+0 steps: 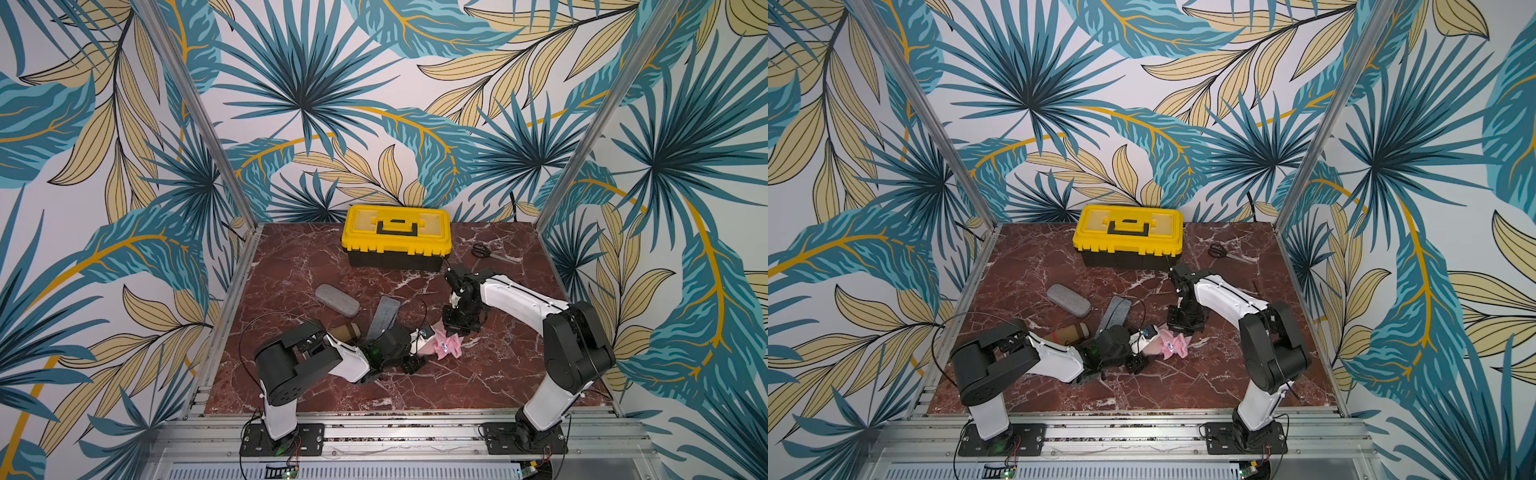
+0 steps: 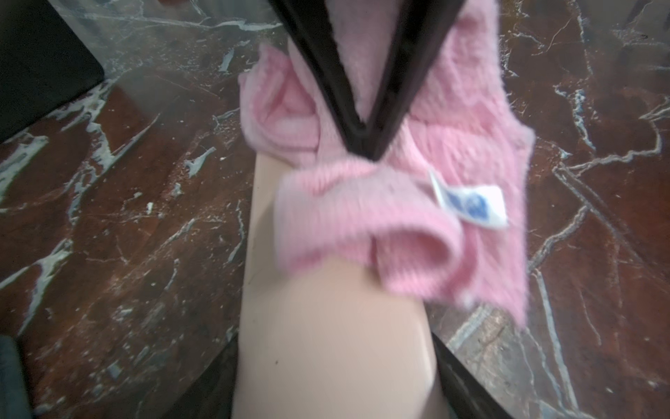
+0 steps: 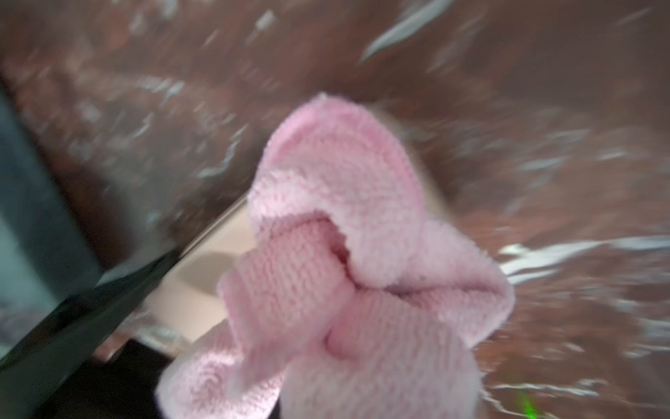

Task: Wipe the eyeglass case
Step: Wipe the dirt from the eyeglass case.

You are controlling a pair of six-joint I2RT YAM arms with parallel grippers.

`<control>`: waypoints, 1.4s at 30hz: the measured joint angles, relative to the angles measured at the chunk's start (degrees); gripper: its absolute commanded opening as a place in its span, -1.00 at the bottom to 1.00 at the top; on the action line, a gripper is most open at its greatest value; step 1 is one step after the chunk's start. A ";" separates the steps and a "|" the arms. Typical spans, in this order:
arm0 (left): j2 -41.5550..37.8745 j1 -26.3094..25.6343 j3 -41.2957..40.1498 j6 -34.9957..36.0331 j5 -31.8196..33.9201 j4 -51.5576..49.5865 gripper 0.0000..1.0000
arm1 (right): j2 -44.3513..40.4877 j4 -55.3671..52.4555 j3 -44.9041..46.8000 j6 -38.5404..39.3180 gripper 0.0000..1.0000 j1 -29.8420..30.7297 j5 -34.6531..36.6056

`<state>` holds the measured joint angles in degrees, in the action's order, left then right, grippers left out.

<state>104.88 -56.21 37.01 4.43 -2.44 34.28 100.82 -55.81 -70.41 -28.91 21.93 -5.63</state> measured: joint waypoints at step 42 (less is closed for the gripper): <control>0.13 -1.99 4.81 -4.72 6.36 -8.70 -1.00 | 1.88 -2.38 -1.40 2.19 -1.00 -3.89 1.22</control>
<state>105.01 -58.19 41.82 -0.30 3.92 25.58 102.69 -58.19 -71.81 -26.72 18.04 -4.40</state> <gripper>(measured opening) 0.716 0.148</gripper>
